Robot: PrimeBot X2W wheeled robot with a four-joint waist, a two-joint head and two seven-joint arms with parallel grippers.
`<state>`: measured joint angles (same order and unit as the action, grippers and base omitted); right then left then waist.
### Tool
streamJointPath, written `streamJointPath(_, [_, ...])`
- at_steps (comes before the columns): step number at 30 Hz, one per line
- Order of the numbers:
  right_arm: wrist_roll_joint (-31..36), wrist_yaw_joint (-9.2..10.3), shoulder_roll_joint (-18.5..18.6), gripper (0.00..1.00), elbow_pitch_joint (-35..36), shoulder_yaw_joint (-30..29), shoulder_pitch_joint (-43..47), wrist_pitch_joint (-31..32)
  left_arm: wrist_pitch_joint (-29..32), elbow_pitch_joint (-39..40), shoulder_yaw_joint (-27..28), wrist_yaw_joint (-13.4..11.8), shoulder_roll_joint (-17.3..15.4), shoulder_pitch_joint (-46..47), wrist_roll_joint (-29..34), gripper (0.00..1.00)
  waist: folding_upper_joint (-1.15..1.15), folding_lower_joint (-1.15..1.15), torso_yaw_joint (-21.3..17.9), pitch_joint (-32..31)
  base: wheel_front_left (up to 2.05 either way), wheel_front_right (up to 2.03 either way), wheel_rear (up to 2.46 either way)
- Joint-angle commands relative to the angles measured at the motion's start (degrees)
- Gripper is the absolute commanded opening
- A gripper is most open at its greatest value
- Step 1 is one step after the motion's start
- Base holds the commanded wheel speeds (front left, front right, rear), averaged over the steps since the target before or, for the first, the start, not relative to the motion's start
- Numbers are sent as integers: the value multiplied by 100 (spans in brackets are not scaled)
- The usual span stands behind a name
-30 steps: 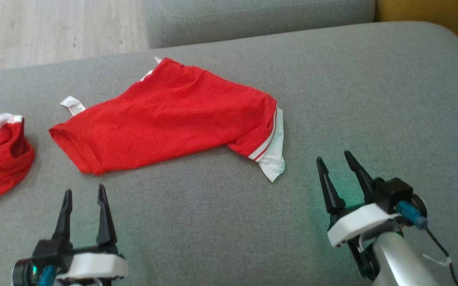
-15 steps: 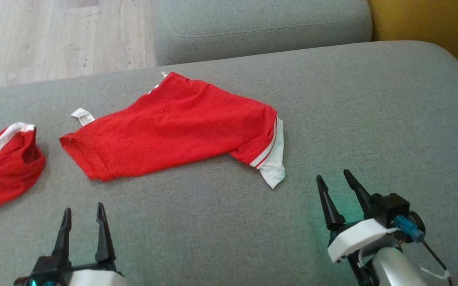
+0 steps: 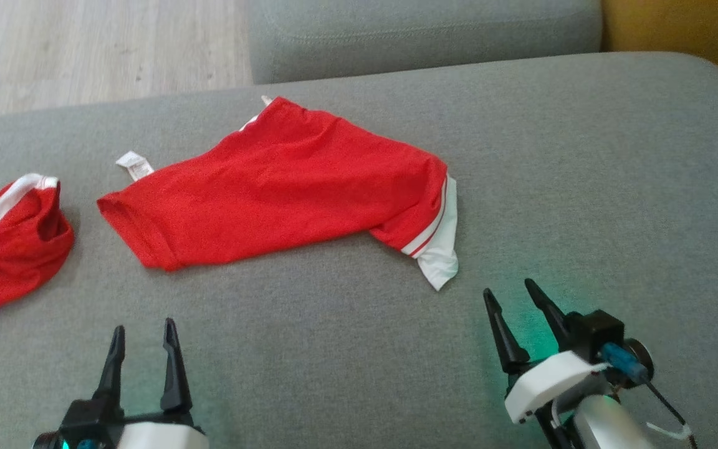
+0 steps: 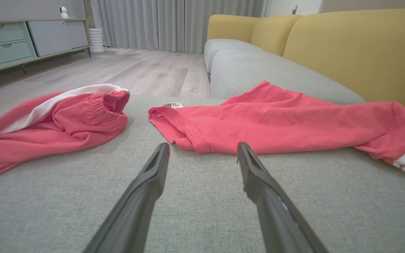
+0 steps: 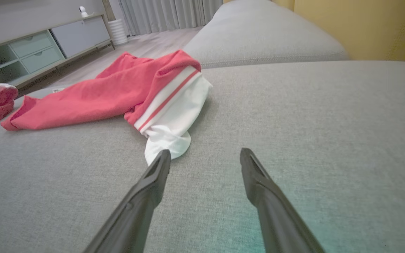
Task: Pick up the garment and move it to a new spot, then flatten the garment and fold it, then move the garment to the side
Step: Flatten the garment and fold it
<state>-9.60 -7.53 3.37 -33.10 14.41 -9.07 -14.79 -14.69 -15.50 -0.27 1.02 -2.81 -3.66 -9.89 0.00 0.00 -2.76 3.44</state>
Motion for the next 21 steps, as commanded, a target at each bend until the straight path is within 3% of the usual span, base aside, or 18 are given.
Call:
streamJointPath(1, [-26, 4, -45, 100, 97, 150, -325, -21, -30, 153, 117, -10, -8, 283, -9, 100, 0, 0, 54, 74, 0, 0, 0])
streamJointPath(21, [-328, 4, -48, 100, -1113, 920, -1367, -21, -30, 17, -236, 22, -7, 762, 47, 100, 0, 0, 337, 789, 0, 0, 0])
